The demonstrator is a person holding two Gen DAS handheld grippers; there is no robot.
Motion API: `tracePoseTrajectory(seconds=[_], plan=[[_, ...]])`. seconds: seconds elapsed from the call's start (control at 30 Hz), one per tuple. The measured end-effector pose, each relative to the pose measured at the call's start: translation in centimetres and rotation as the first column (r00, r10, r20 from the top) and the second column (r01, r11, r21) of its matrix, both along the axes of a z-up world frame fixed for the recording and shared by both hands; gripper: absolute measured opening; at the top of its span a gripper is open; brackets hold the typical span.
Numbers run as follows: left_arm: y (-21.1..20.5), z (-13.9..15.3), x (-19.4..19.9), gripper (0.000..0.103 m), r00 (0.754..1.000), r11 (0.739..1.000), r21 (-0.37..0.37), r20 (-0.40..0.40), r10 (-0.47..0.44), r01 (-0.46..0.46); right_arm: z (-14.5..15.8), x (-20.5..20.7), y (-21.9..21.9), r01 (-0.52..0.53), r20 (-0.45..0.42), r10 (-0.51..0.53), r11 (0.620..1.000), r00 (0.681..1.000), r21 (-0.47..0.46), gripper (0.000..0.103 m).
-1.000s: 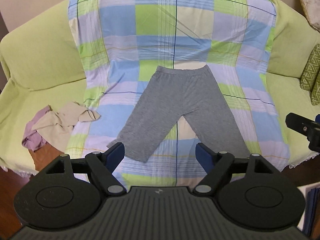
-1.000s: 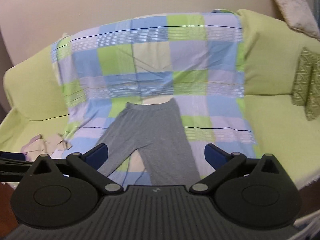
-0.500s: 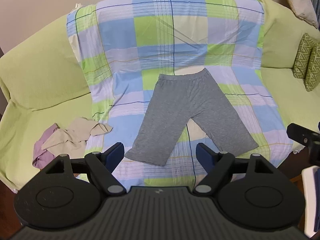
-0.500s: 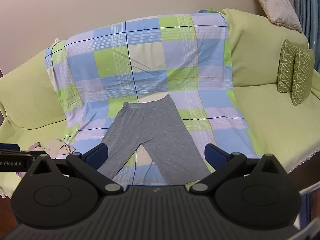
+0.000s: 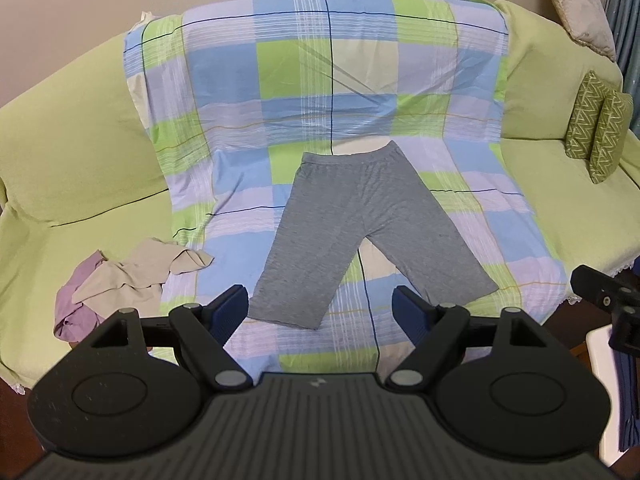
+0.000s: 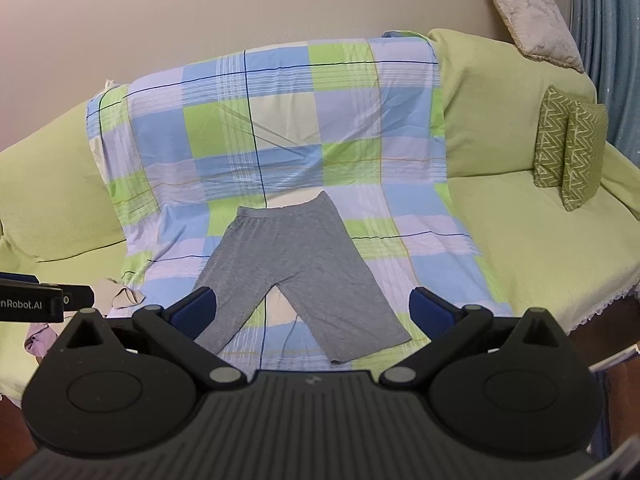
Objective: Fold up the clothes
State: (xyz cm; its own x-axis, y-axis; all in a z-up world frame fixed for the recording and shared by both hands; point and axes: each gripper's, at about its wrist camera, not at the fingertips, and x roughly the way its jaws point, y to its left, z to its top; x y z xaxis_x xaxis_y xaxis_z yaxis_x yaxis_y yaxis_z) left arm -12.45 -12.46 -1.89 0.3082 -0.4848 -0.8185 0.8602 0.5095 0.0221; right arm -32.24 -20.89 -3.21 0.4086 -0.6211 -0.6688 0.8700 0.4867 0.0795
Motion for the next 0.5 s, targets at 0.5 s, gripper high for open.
tracePoseTrajectory(seconds=[0.5], plan=[[-1.3,-0.5,-3.0,0.081,0.999,0.999,0.03,0.001,0.042,-0.042,-0.5,-2.5,-0.2,-0.044,-0.009,0.044,0.999,0.999,0.022,0.102]])
